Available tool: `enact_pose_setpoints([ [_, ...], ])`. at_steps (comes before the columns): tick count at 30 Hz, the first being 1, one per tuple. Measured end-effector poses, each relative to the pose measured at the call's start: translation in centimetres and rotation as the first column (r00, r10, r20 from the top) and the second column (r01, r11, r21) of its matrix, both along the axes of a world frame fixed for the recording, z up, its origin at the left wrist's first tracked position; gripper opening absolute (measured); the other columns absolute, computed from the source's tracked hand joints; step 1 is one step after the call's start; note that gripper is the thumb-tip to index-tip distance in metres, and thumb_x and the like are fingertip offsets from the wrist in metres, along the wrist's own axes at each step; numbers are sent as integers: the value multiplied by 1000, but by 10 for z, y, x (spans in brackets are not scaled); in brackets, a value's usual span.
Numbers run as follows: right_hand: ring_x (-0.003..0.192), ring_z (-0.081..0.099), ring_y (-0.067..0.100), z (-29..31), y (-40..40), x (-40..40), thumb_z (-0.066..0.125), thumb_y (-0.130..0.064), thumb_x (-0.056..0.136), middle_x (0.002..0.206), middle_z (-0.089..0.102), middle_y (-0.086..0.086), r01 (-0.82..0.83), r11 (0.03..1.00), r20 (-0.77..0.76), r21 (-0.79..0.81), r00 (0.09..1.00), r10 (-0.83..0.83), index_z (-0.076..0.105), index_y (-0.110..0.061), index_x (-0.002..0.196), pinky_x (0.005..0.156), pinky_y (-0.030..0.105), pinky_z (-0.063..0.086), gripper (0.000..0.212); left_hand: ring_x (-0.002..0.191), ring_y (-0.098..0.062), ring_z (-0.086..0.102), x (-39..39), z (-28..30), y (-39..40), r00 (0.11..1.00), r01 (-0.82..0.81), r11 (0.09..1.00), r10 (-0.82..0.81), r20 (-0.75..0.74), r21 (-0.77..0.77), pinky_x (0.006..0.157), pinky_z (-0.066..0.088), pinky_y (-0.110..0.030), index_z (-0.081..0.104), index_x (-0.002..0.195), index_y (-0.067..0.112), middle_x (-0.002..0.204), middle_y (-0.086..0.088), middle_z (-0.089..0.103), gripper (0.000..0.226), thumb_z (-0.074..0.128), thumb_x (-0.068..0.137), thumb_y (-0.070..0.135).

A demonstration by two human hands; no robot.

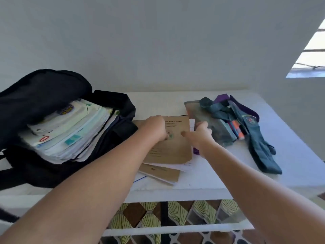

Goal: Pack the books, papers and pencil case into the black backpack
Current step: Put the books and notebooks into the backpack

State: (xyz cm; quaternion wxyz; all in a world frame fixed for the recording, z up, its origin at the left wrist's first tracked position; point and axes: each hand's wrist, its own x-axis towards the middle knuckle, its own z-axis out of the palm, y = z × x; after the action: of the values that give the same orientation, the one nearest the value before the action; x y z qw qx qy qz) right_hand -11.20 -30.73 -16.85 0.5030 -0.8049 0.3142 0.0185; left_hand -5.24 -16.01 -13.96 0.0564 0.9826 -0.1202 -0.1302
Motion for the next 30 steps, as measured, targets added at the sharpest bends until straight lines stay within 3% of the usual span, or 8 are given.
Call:
enact_pose_setpoints([
  [3,114,54,32,-7,1,-2,82,-31,86,142,37,11,-52,999,3,-1,999,52,30,-18,145,95,53,57,80,85,-26,62,-3,-4,4,997,-67,998,67,-44,6,62,45,-33,33,146,5,106,-7,64,85,65,90,60],
  [6,108,59,28,-15,0,-2,85,-21,79,136,47,9,-34,993,37,111,999,30,31,-24,137,88,49,61,80,72,-20,51,-5,-4,11,997,-71,997,71,27,-14,53,33,-31,33,142,4,85,-1,51,86,69,88,61],
  [9,96,60,19,-16,-4,-3,81,-7,84,121,57,6,-41,976,55,216,998,29,31,-20,133,71,36,57,71,86,-22,51,-7,-3,19,978,-206,951,192,-83,-230,63,42,-31,34,129,6,87,-1,47,85,84,78,53],
  [12,93,62,18,-14,-10,-3,79,-4,86,112,58,4,-15,958,55,285,999,-1,33,-20,130,64,33,52,65,93,-20,67,-4,-10,26,909,-391,727,208,-362,-564,79,59,-36,54,112,9,101,-7,68,65,95,68,34],
  [15,97,68,24,-12,-13,-3,81,-7,86,114,61,6,8,923,41,385,999,-26,36,-21,131,68,39,59,65,93,-26,73,-3,-6,22,883,-461,498,174,-436,-735,76,62,-39,57,116,11,111,-11,72,43,83,81,8],
  [20,94,76,28,-10,-19,-3,91,-19,79,109,76,8,-40,891,50,452,999,19,55,-13,127,73,44,65,60,92,-28,74,-8,-1,18,923,-379,445,119,-365,-811,75,63,-43,55,117,15,109,-9,72,37,75,88,5],
  [24,82,79,27,-1,-19,-6,93,-27,76,92,81,6,-62,860,67,507,997,33,69,-11,112,70,40,65,46,84,-31,76,-14,9,24,907,-413,233,22,-419,-881,74,64,-49,53,119,9,106,-15,75,37,72,89,-2],
  [30,90,79,24,16,-8,-13,86,-31,84,98,81,1,-223,825,268,520,959,90,68,-15,119,78,43,64,43,88,-30,74,-10,23,37,928,-357,-25,99,-358,-934,70,62,-42,57,127,2,113,-17,73,43,72,86,1],
])
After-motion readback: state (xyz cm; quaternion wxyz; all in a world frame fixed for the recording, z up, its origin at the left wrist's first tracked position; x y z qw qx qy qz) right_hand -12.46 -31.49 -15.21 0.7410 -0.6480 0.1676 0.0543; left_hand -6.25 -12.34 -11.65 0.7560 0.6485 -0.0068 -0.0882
